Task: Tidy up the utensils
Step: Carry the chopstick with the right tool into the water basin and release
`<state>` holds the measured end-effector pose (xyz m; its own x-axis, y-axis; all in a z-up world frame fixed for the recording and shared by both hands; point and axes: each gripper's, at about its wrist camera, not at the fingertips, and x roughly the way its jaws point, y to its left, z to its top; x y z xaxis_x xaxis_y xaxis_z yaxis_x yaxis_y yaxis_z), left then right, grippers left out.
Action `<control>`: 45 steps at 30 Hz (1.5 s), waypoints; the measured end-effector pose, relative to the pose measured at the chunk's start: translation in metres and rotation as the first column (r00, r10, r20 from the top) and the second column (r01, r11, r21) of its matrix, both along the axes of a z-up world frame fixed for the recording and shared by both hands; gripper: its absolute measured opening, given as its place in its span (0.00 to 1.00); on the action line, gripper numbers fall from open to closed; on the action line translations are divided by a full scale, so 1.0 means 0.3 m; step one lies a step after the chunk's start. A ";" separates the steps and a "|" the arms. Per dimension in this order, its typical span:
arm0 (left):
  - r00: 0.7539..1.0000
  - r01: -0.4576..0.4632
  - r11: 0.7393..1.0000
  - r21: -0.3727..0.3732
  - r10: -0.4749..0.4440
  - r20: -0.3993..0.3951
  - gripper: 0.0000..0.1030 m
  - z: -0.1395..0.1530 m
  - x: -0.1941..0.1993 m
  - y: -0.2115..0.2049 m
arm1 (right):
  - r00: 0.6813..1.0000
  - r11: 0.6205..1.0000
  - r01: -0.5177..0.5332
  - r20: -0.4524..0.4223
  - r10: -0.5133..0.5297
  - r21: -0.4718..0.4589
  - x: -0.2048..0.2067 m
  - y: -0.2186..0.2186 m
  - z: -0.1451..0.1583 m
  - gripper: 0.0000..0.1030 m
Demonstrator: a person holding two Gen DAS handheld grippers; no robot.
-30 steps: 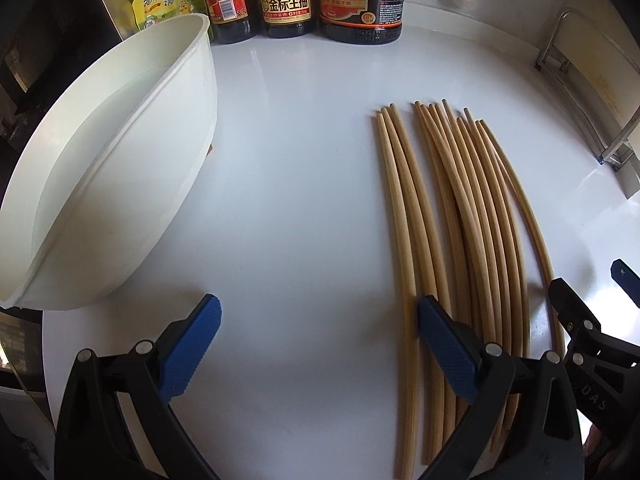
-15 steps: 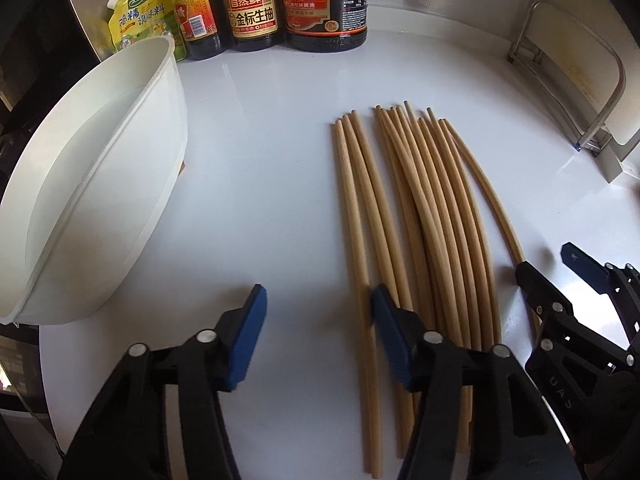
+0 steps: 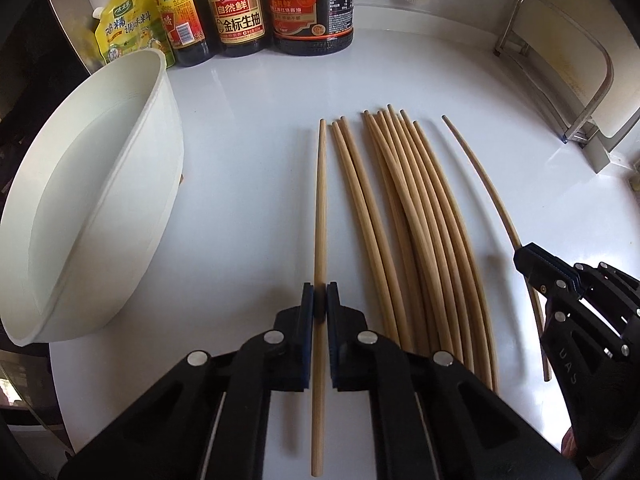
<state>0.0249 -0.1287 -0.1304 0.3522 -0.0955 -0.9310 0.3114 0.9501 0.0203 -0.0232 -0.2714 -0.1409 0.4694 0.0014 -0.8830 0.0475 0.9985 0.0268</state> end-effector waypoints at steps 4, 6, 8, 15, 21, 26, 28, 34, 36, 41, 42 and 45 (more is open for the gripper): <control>1.000 0.021 1.000 -0.021 -0.021 0.024 0.07 0.092 0.006 0.010 | 0.999 0.999 0.039 0.019 -0.039 0.028 -0.014 -0.010 0.073 0.06; 0.998 0.034 0.999 -0.040 -0.032 0.045 0.07 0.155 0.008 0.023 | 0.998 0.997 0.052 0.031 -0.053 0.049 -0.016 -0.003 0.121 0.06; 0.997 0.041 0.997 -0.058 -0.037 0.073 0.07 0.222 0.012 0.047 | 0.997 0.997 0.053 0.049 -0.056 0.062 -0.008 0.017 0.174 0.06; 0.985 -0.012 0.996 -0.090 0.027 0.169 0.07 0.382 0.108 0.238 | 0.991 0.994 -0.017 0.131 0.003 0.109 0.089 0.204 0.327 0.06; 0.974 -0.087 0.994 -0.062 0.098 0.204 0.07 0.413 0.207 0.470 | 0.984 0.979 -0.117 0.155 0.091 0.168 0.228 0.447 0.349 0.06; 0.974 -0.133 0.990 -0.044 0.139 0.181 0.07 0.363 0.295 0.637 | 0.980 0.967 -0.175 0.126 0.154 0.184 0.363 0.648 0.334 0.06; 0.975 -0.144 0.989 -0.044 0.150 0.162 0.07 0.336 0.328 0.688 | 0.979 0.963 -0.192 0.108 0.174 0.187 0.400 0.712 0.312 0.06; 0.983 -0.152 0.988 -0.029 0.154 0.099 0.07 0.239 0.407 0.781 | 0.976 0.959 -0.218 0.033 0.215 0.181 0.487 0.852 0.227 0.06; 0.986 -0.152 0.988 -0.028 0.153 0.073 0.07 0.204 0.423 0.795 | 0.976 0.960 -0.216 0.003 0.219 0.178 0.512 0.876 0.197 0.06; 0.989 -0.143 0.989 -0.030 0.144 0.027 0.07 0.135 0.443 0.807 | 0.975 0.965 -0.205 -0.054 0.216 0.166 0.556 0.902 0.125 0.06; 0.990 -0.140 0.990 -0.029 0.140 0.022 0.07 0.125 0.446 0.809 | 0.975 0.966 -0.202 -0.062 0.214 0.163 0.561 0.904 0.116 0.06; 0.991 -0.135 0.990 -0.031 0.135 0.007 0.07 0.103 0.451 0.816 | 0.975 0.968 -0.194 -0.078 0.208 0.162 0.571 0.901 0.099 0.06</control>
